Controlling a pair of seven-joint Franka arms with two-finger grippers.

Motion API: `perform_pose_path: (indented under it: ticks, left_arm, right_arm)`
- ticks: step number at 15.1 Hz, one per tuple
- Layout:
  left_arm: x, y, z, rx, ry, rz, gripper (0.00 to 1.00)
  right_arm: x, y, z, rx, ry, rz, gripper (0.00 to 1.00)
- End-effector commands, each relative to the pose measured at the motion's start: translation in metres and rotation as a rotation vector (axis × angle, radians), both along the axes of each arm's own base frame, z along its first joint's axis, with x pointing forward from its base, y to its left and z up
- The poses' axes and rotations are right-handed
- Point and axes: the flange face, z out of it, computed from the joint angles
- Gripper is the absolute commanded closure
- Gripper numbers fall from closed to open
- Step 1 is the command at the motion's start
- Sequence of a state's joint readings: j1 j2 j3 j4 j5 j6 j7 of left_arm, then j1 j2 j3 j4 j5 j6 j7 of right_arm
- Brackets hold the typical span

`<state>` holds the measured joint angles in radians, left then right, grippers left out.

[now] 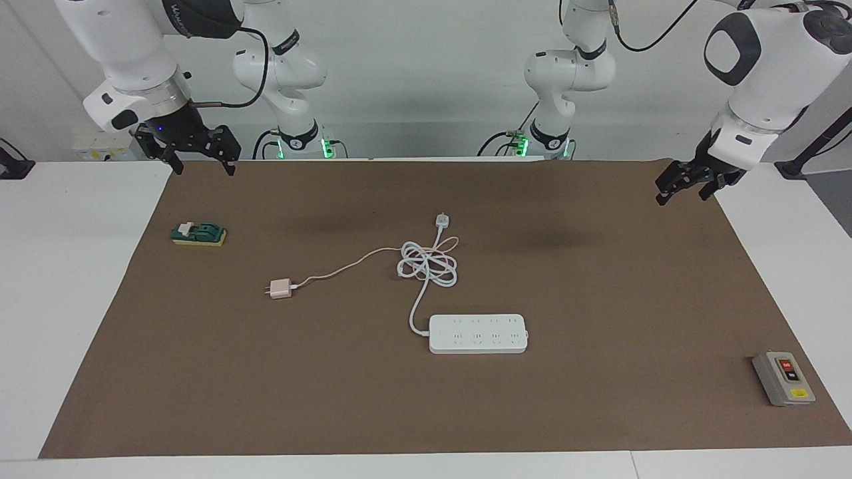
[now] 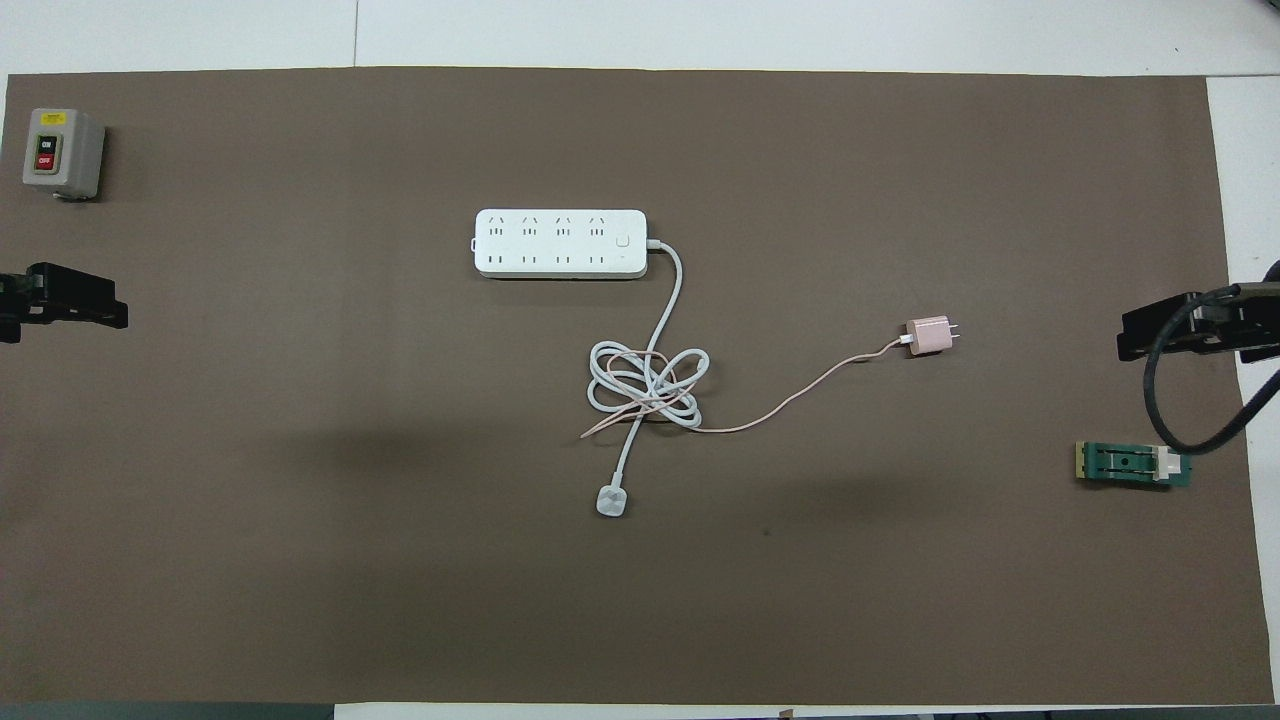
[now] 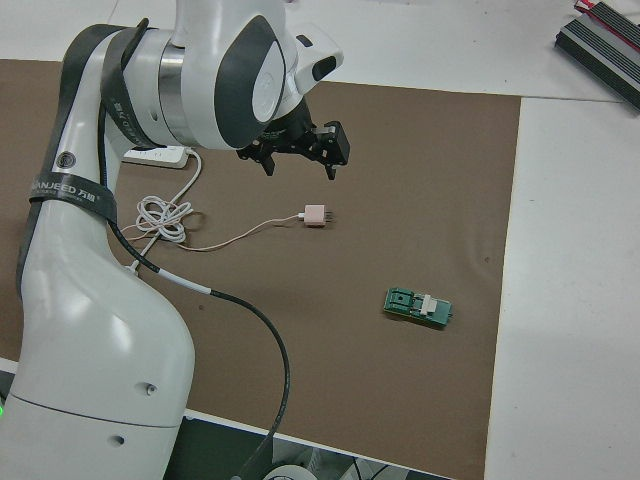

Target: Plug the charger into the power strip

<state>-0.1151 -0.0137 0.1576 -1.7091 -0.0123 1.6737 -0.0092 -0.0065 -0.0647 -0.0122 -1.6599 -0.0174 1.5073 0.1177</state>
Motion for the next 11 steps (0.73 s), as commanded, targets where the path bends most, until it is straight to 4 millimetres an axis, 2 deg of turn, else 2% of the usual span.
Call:
perform_pose_path:
  ticks: [1, 4, 6, 8, 10, 11]
  left_arm:
    - [0.003, 0.002, -0.005, 0.013, 0.003, 0.014, 0.0]
    - [0.004, -0.005, -0.006, 0.013, 0.005, 0.014, 0.0]
    - [0.01, -0.015, -0.014, 0.016, 0.013, 0.06, 0.0]
    - [0.017, -0.046, -0.027, 0.025, 0.018, 0.106, 0.0]
    - [0.02, -0.057, -0.028, 0.024, 0.003, 0.139, 0.0]
    - [0.023, -0.068, -0.032, 0.024, -0.003, 0.169, 0.0]
  right_arm:
    - [0.002, 0.004, -0.023, 0.071, 0.037, -0.246, 0.0]
    - [0.018, 0.006, -0.061, 0.09, 0.11, -0.473, 0.0]
    - [0.032, -0.005, -0.087, 0.159, 0.164, -0.621, 0.0]
    - [0.047, -0.018, -0.118, 0.207, 0.221, -0.759, 0.0]
    - [0.059, -0.031, -0.148, 0.259, 0.274, -0.864, 0.0]
    - [0.064, -0.038, -0.161, 0.292, 0.301, -0.933, 0.0]
